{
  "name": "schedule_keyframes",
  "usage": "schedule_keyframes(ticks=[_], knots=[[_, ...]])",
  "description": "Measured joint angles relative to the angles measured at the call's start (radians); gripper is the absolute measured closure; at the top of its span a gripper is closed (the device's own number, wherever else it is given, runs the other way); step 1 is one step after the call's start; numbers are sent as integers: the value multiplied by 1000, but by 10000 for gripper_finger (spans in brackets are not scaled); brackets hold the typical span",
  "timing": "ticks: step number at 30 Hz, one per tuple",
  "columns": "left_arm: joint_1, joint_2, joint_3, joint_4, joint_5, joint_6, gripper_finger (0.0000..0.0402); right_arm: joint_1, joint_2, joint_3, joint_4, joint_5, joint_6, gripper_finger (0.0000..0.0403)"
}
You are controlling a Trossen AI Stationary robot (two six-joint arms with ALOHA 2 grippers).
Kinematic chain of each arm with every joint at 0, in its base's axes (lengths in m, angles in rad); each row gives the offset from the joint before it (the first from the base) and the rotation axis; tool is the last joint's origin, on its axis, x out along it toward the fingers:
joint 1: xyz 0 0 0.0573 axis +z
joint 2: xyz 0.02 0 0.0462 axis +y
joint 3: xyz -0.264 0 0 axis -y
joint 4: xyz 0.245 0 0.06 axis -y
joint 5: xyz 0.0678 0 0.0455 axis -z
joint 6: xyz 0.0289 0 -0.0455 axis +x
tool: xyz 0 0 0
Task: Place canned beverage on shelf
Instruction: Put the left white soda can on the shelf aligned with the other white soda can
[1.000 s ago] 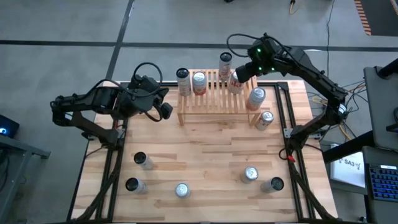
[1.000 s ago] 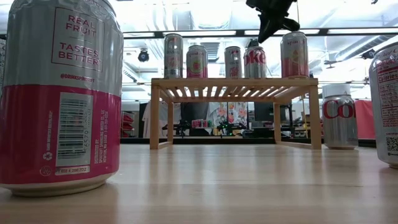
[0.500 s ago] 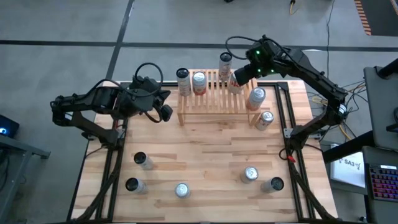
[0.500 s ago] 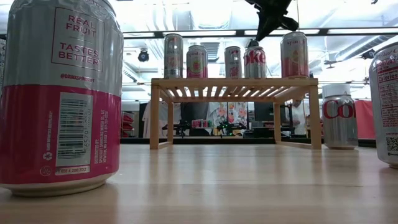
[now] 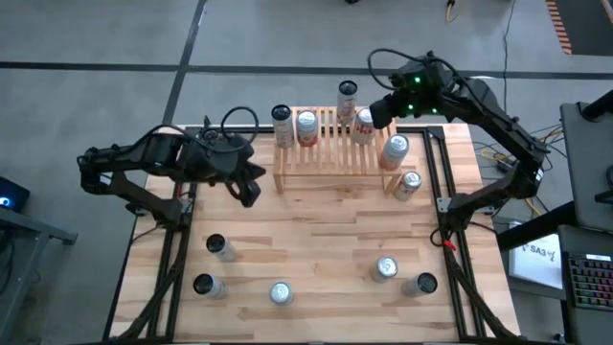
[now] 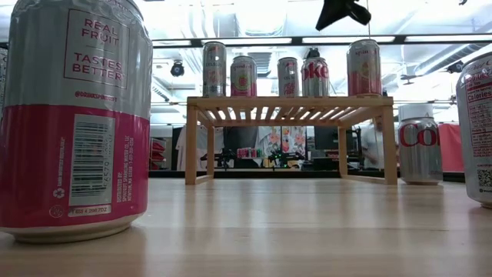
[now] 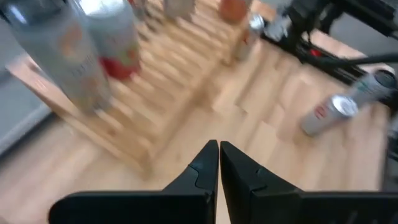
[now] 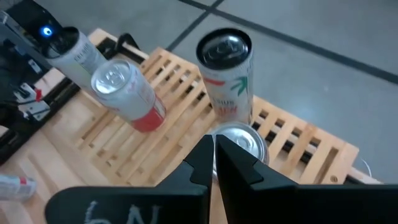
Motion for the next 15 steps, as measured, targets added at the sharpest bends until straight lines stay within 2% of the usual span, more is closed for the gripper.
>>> schedule_keyframes(ticks=[5,10,15], knots=[[-5,2,0,-83,173,-155,402,0,-5,0,22,0,-16,392],[-37,18,0,-174,347,-381,402,0,1,0,22,0,-22,392],[-109,40,-1,-296,451,-559,402,0,8,0,22,0,-26,392]])
